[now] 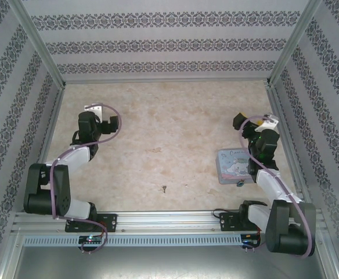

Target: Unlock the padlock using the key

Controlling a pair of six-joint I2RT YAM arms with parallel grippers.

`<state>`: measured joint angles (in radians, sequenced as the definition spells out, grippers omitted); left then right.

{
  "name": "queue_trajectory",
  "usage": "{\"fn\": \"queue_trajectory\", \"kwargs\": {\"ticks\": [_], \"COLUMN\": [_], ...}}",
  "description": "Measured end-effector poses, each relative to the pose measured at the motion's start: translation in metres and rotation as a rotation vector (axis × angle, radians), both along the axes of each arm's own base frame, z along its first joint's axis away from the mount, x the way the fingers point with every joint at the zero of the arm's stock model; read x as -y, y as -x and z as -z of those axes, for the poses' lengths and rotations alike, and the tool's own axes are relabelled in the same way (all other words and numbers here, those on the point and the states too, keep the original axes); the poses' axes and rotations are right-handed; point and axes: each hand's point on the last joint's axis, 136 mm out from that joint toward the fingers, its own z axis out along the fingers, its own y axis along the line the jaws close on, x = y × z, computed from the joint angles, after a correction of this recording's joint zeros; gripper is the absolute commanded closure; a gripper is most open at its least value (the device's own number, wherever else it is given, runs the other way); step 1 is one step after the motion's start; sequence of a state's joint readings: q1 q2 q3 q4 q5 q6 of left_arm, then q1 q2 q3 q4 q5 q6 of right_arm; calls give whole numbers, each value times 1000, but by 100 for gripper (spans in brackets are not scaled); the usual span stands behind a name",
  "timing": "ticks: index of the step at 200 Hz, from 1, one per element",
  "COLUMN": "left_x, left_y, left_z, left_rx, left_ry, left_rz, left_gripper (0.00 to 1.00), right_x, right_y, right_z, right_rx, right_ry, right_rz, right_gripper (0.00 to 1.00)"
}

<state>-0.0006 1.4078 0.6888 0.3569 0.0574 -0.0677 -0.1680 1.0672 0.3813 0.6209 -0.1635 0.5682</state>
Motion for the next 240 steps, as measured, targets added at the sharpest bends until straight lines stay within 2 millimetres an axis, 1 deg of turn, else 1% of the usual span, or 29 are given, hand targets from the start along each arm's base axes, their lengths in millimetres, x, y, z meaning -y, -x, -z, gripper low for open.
{"fn": "queue_trajectory", "kwargs": {"ticks": [16,28,37,50,60,69,73,93,107,117,132,154,164,178,192,224,240], "left_x": [5,18,30,55,79,101,114,161,185,195,210,224,228,233,235,237,239], "left_y": [1,1,0,1,5,8,11,21,25,26,27,28,29,31,33,34,35], "left_z": [-12,-21,-26,-34,-40,-45,-48,-57,-57,-56,-50,-41,-38,-36,-35,-34,-34], "left_rx": [-11,-28,-44,-74,-94,-107,-114,-148,-177,-197,-235,-279,-291,-305,-315,-329,-335], "left_ry": [53,104,138,177,196,206,212,239,260,269,277,280,283,291,300,330,344], "left_rz": [-8,3,19,59,102,140,165,250,283,295,306,317,320,325,327,326,324], "left_gripper": [0,0,0,0,0,0,0,0,0,0,0,0,0,0,0,0,0], "right_x": [14,31,43,58,67,72,74,85,89,89,84,75,67,52,33,-24,-56], "right_y": [5,12,19,33,43,51,54,71,84,93,108,123,129,133,132,124,119], "right_z": [9,18,28,43,49,50,49,48,54,63,79,97,107,117,121,123,122], "right_rx": [-36,-71,-118,-203,-274,-322,-342,-427,-500,-556,-644,-710,-732,-753,-758,-759,-757], "right_ry": [-153,-261,-334,-398,-419,-422,-420,-396,-382,-380,-389,-403,-405,-399,-395,-405,-402], "right_rz": [14,60,106,184,245,291,310,401,453,475,495,494,480,443,384,222,138], "right_gripper": [2,2,2,2,2,2,2,2,2,2,2,2,2,2,2,2,2]}}
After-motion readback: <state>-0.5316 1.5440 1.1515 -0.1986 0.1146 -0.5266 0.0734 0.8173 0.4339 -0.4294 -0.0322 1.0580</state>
